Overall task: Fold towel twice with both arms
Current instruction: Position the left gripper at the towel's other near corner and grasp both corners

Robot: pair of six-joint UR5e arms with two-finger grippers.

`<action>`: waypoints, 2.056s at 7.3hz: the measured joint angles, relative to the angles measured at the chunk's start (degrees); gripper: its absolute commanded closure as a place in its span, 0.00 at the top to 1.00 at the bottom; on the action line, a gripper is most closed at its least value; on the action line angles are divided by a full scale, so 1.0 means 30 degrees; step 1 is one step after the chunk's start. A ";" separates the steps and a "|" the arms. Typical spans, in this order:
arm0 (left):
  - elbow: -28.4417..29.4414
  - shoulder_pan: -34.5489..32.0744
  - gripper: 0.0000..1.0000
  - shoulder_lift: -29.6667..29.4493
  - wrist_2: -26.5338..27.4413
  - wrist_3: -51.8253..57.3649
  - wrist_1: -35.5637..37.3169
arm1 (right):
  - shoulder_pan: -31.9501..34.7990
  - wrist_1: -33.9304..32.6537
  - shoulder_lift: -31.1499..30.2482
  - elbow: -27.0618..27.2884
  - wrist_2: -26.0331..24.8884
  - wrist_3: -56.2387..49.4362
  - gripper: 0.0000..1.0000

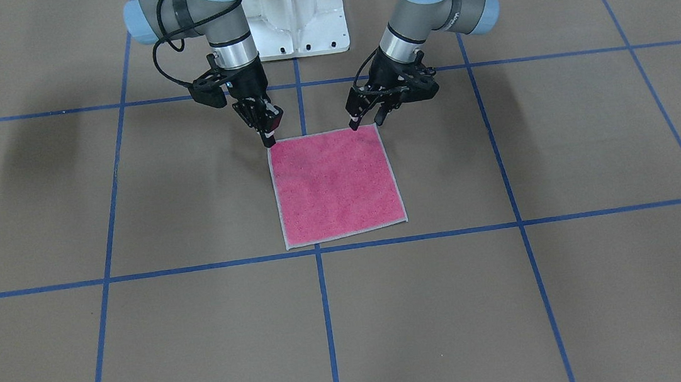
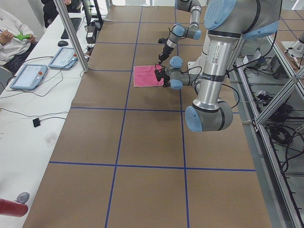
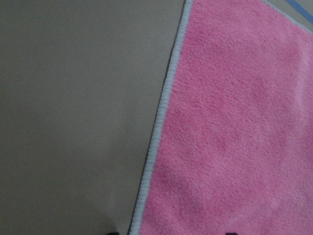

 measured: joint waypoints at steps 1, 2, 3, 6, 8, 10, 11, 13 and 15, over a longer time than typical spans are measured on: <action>0.0001 0.0001 0.66 -0.0001 0.0019 -0.0015 0.0000 | 0.0000 0.0000 0.0000 0.0000 -0.0002 0.0000 0.00; 0.0008 0.0001 0.66 -0.0002 0.0042 -0.0022 -0.0003 | 0.0000 0.0000 0.0004 0.0000 -0.0002 0.0000 0.00; -0.0019 -0.0003 0.75 -0.0003 0.0050 -0.0011 0.0003 | 0.0000 0.0000 0.0016 0.0000 -0.0003 0.0000 0.00; -0.0495 -0.0178 0.77 0.0219 -0.0292 0.0576 0.0145 | 0.0000 0.0000 0.0011 -0.0001 -0.0003 0.0000 0.00; -0.0589 -0.0150 0.75 0.0180 -0.0443 0.0709 0.0763 | 0.0000 0.0000 0.0006 -0.0004 -0.0003 0.0000 0.00; -0.0459 -0.0072 0.75 0.0055 -0.0407 0.0710 0.1082 | 0.0000 0.0000 0.0025 -0.0013 -0.0003 -0.0005 0.00; -0.0402 -0.0049 0.75 0.0012 -0.0397 0.0701 0.1158 | 0.0000 0.0000 0.0026 -0.0015 -0.0003 -0.0018 0.00; -0.0299 -0.0032 0.75 -0.0177 -0.0391 0.0682 0.1309 | 0.0000 0.0000 0.0028 -0.0005 -0.0003 -0.0022 0.00; -0.0081 -0.0030 0.74 -0.0581 -0.0372 0.0660 0.1479 | 0.0000 0.0000 0.0029 -0.0002 -0.0003 -0.0022 0.00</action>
